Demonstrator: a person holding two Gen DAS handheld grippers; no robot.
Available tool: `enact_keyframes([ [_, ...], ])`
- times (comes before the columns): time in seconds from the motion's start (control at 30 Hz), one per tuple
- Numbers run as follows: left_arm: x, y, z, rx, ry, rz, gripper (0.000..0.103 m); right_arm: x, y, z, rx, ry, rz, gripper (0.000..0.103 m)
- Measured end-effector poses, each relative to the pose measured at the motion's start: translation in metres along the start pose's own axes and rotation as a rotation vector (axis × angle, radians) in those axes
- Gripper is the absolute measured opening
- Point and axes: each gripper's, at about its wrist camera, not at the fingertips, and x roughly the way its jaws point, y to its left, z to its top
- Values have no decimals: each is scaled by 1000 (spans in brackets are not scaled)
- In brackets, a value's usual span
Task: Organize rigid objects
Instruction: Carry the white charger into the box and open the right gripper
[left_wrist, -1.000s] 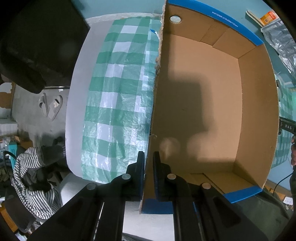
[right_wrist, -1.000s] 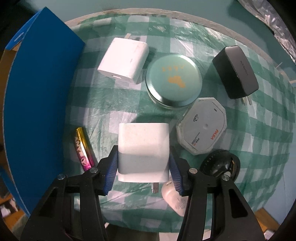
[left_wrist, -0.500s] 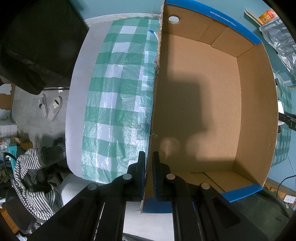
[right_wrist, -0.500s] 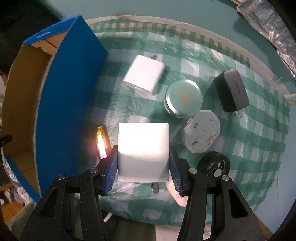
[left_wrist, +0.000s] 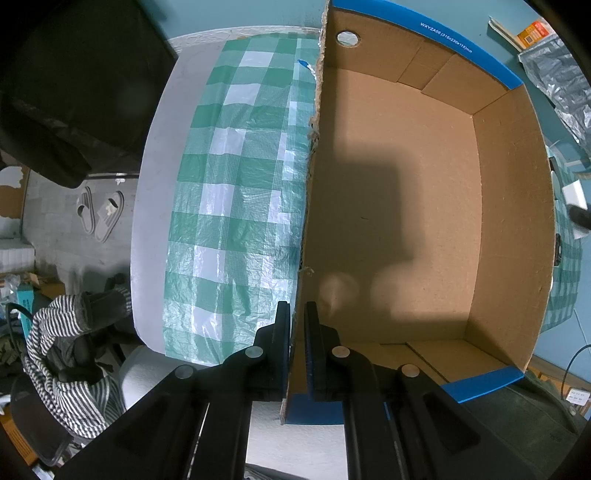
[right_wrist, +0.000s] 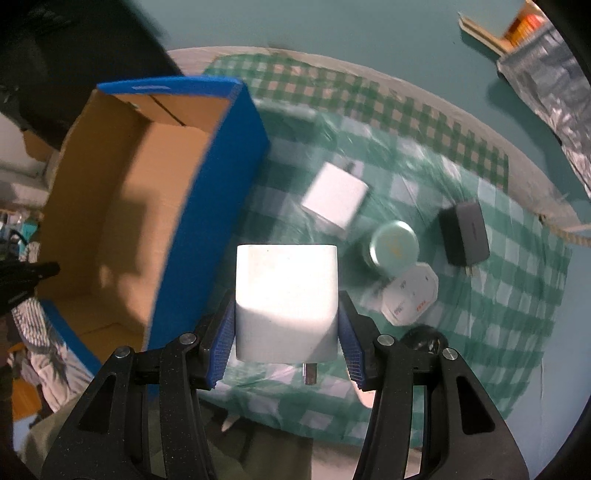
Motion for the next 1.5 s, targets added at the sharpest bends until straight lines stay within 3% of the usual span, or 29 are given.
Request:
enact_keyframes([
  [0.47,1,0,0,1,3,-3,7,-19,58,46,-152,-30,23,52],
  [1.0,2,1,-2,6,8,-5,7,19,119,84,-307,17,28,52],
  [1.5,8,3,-3,13,25,-7,7,59,115,93,-309,82,-8,52],
])
